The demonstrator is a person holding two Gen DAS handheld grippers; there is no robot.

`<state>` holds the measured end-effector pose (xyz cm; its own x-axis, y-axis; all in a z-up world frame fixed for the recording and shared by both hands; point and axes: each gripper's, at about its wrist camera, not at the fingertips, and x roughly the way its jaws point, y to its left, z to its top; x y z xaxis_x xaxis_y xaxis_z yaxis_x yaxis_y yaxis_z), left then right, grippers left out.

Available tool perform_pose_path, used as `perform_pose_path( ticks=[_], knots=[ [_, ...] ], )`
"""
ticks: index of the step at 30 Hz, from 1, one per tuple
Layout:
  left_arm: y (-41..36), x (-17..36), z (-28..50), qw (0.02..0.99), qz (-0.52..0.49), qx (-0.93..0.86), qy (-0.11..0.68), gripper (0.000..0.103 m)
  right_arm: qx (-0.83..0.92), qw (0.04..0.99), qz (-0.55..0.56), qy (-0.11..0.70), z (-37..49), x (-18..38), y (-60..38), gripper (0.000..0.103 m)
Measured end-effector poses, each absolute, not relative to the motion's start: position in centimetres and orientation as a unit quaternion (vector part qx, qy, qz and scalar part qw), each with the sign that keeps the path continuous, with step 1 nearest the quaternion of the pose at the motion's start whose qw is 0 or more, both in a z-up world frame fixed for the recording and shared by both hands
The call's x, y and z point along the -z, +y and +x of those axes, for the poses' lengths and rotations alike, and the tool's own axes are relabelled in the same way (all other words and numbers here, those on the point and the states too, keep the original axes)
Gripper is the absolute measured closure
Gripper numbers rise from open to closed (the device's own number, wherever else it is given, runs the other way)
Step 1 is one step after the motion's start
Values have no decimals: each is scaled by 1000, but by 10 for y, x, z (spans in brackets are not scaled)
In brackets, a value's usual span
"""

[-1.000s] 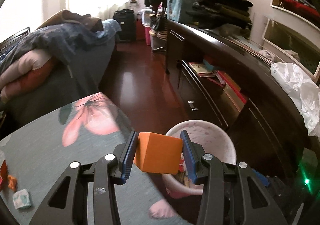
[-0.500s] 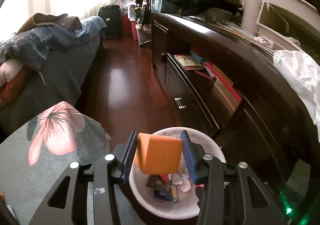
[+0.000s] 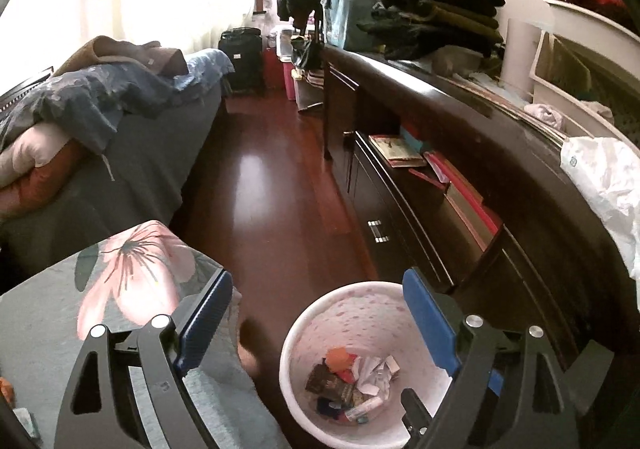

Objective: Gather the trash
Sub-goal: 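Carry the orange box and glue stick over the wastebasket and open both tools, then grasp the red wrapper with the left tool while the right tool grasps the orange figurine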

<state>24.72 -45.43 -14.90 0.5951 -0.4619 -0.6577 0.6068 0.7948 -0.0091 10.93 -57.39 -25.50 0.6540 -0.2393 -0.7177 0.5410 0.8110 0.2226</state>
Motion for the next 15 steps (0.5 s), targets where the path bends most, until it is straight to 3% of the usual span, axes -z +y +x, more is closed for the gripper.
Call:
perform_pose_path(
  ticks=[15],
  knots=[
    [-366, 116, 234, 912, 93, 249, 314, 11, 189, 897, 174, 360, 96, 206, -504, 8]
  ],
)
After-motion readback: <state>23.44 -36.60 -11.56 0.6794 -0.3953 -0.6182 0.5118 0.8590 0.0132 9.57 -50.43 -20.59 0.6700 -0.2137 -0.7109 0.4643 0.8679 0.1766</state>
